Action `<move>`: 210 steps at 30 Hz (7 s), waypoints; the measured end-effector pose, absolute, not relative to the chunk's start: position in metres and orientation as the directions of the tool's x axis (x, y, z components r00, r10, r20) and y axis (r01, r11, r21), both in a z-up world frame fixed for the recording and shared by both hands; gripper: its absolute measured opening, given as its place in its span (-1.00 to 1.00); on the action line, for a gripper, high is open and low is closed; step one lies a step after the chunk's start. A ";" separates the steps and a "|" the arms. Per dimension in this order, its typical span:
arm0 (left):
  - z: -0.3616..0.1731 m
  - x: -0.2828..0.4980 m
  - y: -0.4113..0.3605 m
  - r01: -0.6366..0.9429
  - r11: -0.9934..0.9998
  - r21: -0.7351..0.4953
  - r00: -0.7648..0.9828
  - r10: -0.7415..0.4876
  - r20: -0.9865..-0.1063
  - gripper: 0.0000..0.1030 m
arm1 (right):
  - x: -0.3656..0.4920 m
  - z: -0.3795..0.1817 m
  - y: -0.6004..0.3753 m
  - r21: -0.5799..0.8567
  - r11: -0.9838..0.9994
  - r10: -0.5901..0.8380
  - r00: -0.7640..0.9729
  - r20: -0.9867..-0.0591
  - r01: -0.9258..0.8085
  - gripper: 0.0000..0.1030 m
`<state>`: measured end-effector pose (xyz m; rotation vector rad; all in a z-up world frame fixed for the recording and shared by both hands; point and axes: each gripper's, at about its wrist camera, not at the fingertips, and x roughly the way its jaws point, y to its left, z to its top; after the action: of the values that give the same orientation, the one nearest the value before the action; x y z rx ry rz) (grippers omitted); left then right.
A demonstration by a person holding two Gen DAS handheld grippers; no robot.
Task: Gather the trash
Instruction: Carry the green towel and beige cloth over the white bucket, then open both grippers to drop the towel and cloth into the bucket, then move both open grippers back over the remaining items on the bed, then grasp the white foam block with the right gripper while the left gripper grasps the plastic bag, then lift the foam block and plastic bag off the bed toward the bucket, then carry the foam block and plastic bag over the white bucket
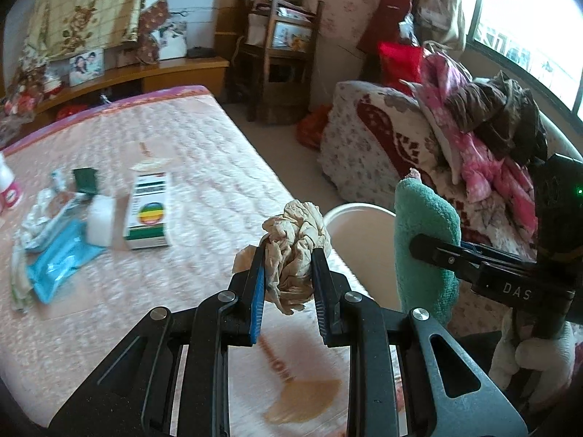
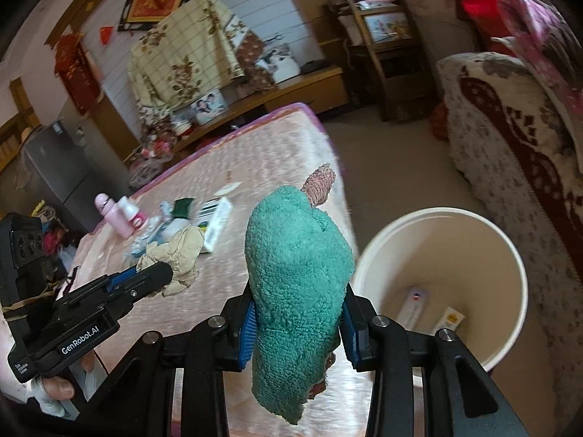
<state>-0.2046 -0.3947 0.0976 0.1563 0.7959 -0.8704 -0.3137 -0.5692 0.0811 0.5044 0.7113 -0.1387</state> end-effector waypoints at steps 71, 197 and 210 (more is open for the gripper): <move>0.078 -0.170 -0.336 0.639 0.744 -0.194 0.447 -0.564 -0.694 0.11 | -0.280 0.053 -0.547 0.300 0.892 -0.008 0.678 -0.735 0.337 0.13; 0.060 -0.208 -0.478 0.825 0.519 -0.224 0.199 -0.637 -0.745 -0.67 | -0.343 0.039 -0.639 0.385 0.823 -0.015 0.693 -0.721 0.417 -0.44; 0.047 -0.206 -0.508 0.818 0.509 -0.268 0.148 -0.636 -0.758 -0.67 | -0.341 0.029 -0.654 0.342 0.821 -0.067 0.672 -0.737 0.458 -0.44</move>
<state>-0.2059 -0.5081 0.0472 0.2273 0.9567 -1.0580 -0.3411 -0.6544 0.0285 0.5408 0.7848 -0.3123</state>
